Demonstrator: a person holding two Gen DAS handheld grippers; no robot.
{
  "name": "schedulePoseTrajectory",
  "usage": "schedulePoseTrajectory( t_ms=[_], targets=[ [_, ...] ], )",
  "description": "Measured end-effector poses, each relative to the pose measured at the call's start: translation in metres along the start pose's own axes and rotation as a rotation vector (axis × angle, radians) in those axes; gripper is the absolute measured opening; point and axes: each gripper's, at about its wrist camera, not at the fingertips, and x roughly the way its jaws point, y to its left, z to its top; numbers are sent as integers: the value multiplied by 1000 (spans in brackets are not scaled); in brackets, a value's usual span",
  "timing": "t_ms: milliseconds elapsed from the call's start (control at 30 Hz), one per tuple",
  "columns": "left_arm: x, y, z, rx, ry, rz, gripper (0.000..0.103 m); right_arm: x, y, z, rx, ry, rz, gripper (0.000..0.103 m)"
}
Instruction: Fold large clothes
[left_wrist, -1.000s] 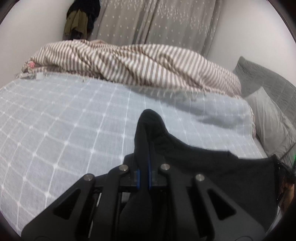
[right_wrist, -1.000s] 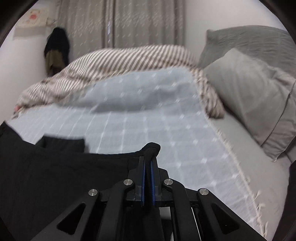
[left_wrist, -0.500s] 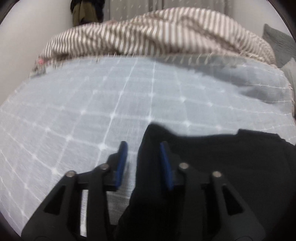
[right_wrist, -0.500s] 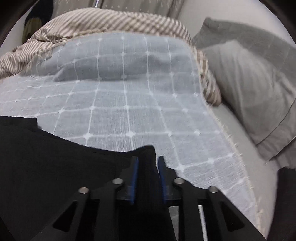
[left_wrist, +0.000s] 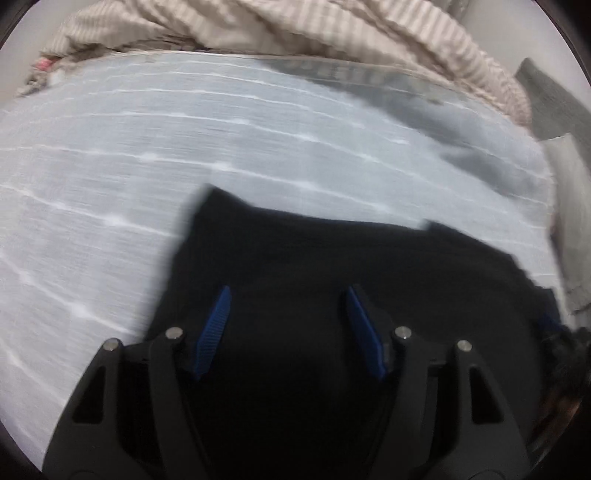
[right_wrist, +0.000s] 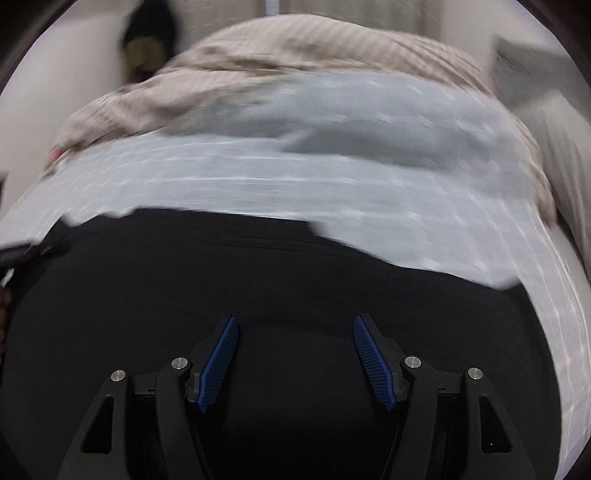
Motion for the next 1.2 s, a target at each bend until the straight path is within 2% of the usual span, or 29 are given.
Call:
schedulePoseTrajectory(
  t_ms=[33,67,167,233,333,400,467,533,600,667,733,800,867,967,1100,1200],
  targets=[
    [-1,19,2,13,-9,86,68,2,-41,-1,84,21,-42,72],
    [0,32,4,-8,9,134,69,4,-70,-3,136,45,-95,72],
    [-13,71,2,-98,17,105,71,-8,-165,-24,366,111,-235,73],
    [-35,65,-4,-41,-9,108,70,-30,-184,-33,400,103,-310,74],
    [-73,39,-22,45,-88,65,73,-70,-157,-37,333,18,-254,74],
    [-103,9,-45,85,-135,-21,85,-96,-114,-43,256,-50,-180,77],
    [-122,-18,-70,114,-166,-96,92,-111,-64,-51,158,-74,-104,79],
    [-128,-34,-99,113,-147,-149,94,-113,-25,-61,108,-74,-30,82],
    [-120,-42,-132,97,-86,-174,94,-111,-5,-83,101,-49,40,82],
    [-112,-41,-162,101,-19,-157,94,-105,-10,-107,153,10,44,82],
    [-121,-32,-184,128,-74,-119,94,-107,-33,-127,213,21,26,82],
    [-133,-22,-197,130,-88,-78,94,-126,-52,-145,222,-15,-1,82],
    [-146,-7,-205,83,-87,-80,94,-148,-64,-163,228,-28,-80,82],
    [-174,6,-209,-26,-94,-88,94,-174,-83,-180,308,-24,-156,82],
    [-219,27,-223,-168,-131,-147,97,-205,-109,-207,481,-35,-111,84],
    [-228,53,-242,-285,-117,-201,99,-219,-121,-223,560,-42,-116,84]
  ],
)
